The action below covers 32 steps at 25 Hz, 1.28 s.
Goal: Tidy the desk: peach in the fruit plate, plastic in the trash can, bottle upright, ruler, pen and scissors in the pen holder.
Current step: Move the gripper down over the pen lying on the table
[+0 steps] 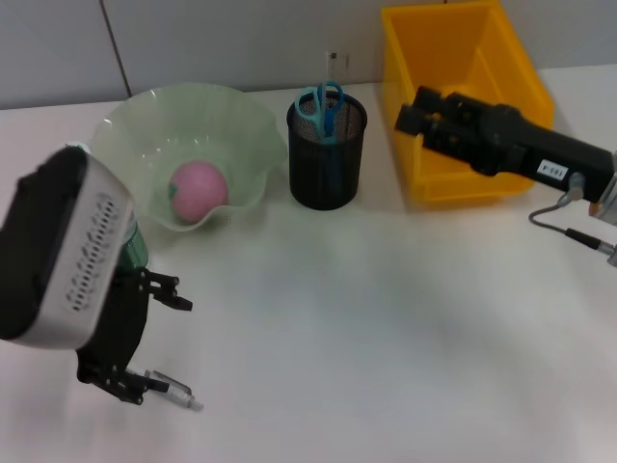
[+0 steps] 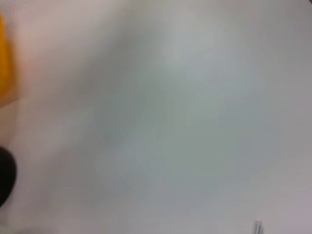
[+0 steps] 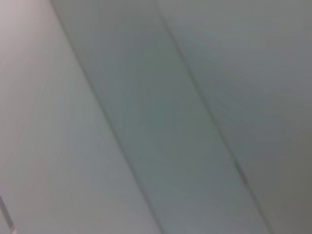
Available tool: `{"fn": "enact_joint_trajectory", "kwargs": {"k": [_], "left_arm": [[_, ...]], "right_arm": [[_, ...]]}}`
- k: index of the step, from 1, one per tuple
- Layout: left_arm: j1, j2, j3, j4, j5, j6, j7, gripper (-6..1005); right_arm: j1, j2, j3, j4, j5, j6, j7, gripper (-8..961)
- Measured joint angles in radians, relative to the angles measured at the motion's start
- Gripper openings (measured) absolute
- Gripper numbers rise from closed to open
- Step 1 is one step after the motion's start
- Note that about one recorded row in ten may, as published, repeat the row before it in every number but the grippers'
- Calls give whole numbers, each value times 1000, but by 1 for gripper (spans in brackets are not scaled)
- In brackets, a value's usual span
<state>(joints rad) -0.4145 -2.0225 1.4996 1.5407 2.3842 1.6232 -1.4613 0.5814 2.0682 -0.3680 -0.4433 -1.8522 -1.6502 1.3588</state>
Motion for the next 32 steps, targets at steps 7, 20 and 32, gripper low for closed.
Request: {"fn": "enact_joint_trajectory", "kwargs": {"k": [7, 20, 32], "left_arm": [[-21, 14, 100, -5, 46, -2, -9, 850], [-41, 19, 198, -17, 111, -45, -44, 801], [-63, 18, 242, -30, 147, -59, -79, 785]], "right_arm": [[-18, 2, -100, -43, -1, 2, 70, 643], [-33, -25, -329, -93, -74, -3, 215, 636], [-18, 5, -390, -265, -279, -6, 297, 631]]}}
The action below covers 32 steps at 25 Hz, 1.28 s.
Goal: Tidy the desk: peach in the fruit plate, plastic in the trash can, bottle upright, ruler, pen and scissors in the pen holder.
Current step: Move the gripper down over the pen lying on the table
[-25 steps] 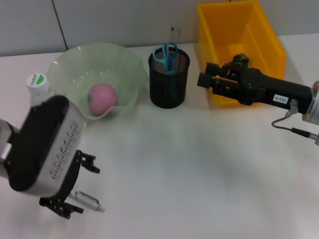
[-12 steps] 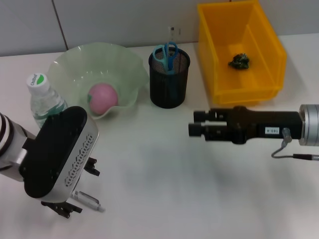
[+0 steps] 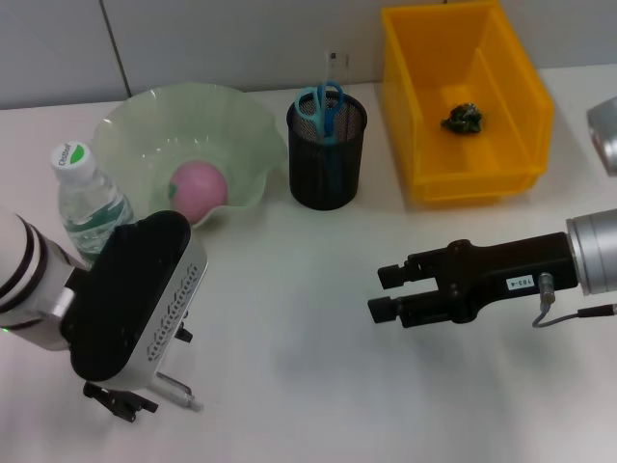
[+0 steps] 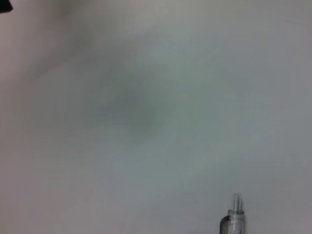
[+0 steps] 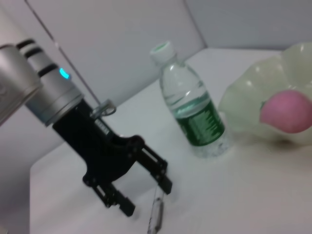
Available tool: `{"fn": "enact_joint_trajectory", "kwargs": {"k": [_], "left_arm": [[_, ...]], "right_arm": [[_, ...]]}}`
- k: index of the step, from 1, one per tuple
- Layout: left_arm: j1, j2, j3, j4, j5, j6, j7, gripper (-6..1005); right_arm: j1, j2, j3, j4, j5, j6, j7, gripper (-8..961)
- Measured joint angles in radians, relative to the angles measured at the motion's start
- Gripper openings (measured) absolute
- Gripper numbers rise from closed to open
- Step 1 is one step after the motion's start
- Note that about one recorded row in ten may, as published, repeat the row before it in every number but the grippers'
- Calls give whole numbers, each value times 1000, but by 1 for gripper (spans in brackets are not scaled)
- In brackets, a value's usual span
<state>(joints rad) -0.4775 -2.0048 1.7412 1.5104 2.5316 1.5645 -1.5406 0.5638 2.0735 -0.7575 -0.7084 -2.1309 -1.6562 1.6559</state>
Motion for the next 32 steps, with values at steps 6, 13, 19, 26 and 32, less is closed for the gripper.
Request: {"fn": "enact_joint_trajectory", "kwargs": {"k": [6, 13, 19, 26, 32], "left_arm": [[-34, -5, 6, -41, 10, 5, -26, 778], [-62, -12, 6, -76, 32, 3, -29, 768], [-74, -17, 14, -89, 63, 4, -34, 761], [-79, -21, 47, -89, 98, 8, -42, 751], [-79, -18, 61, -88, 104, 9, -42, 744]], "right_arm": [[12, 1, -94, -32, -11, 21, -2, 632], [15, 3, -135, -34, -7, 68, -21, 632], [16, 4, -136, -30, -4, 71, -30, 632], [16, 4, -131, -29, -2, 72, -30, 632], [16, 4, -127, -27, 14, 73, -30, 631]]}}
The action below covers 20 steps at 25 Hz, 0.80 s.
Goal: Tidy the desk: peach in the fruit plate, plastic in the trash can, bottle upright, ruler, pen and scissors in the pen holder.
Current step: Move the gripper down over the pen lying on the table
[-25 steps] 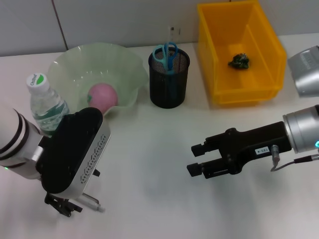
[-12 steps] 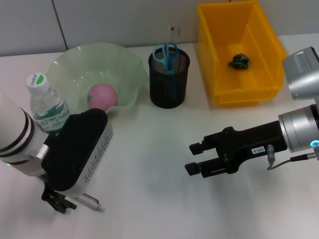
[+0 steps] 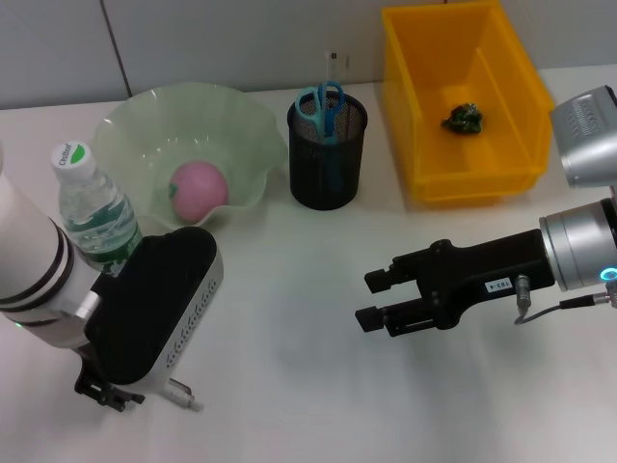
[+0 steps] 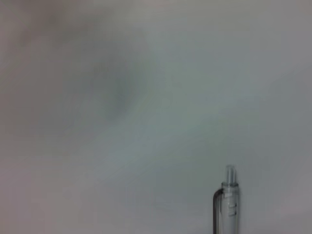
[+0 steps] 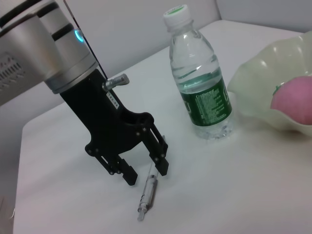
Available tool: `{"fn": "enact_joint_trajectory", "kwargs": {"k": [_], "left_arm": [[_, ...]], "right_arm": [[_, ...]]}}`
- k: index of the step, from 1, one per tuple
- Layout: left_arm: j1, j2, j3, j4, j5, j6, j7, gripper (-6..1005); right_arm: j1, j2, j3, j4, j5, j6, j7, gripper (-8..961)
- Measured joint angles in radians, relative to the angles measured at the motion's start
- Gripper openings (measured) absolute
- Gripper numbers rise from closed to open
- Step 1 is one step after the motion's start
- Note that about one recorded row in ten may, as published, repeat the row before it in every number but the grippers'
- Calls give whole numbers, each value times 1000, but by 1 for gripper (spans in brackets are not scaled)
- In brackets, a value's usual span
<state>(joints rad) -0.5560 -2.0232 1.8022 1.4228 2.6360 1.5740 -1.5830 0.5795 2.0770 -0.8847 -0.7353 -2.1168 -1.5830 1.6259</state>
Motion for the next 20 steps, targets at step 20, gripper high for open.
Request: {"fn": "enact_joint_trajectory", "kwargs": {"k": [20], "left_arm": [[-2, 9, 26, 0, 7, -3, 0, 528]], "right_arm": [[-6, 3, -8, 11, 25, 5, 0, 631]]}}
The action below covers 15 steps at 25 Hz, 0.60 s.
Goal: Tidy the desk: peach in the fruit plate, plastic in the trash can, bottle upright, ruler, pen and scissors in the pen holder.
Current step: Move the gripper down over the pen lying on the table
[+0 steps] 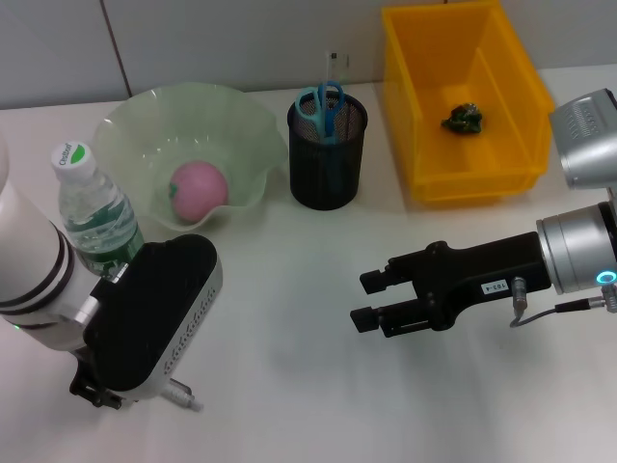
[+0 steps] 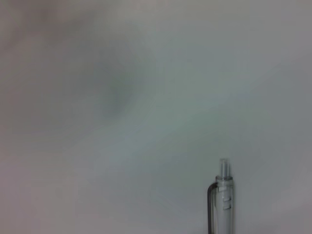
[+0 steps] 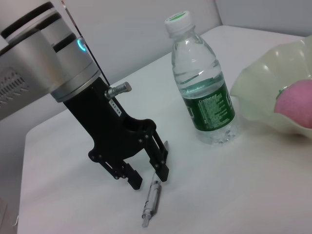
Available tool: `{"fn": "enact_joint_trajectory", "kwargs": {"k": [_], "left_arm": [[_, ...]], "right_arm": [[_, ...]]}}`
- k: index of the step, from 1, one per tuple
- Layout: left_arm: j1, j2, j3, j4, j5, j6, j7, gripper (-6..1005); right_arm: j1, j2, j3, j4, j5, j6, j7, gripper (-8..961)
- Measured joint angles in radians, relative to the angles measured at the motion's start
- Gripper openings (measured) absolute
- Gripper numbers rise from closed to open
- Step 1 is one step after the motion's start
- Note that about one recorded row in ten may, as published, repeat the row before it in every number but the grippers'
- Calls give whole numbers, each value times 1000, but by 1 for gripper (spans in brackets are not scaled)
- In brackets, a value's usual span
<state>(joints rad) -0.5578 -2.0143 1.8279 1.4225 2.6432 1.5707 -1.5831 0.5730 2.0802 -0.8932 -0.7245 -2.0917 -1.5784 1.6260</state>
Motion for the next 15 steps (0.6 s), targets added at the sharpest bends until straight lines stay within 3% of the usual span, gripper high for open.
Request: {"fn": "enact_joint_trajectory", "kwargs": {"k": [15], "left_arm": [[-17, 3, 8, -30, 5, -18, 0, 446]], "right_arm": [[-1, 0, -1, -1, 10, 0, 0, 631]]}}
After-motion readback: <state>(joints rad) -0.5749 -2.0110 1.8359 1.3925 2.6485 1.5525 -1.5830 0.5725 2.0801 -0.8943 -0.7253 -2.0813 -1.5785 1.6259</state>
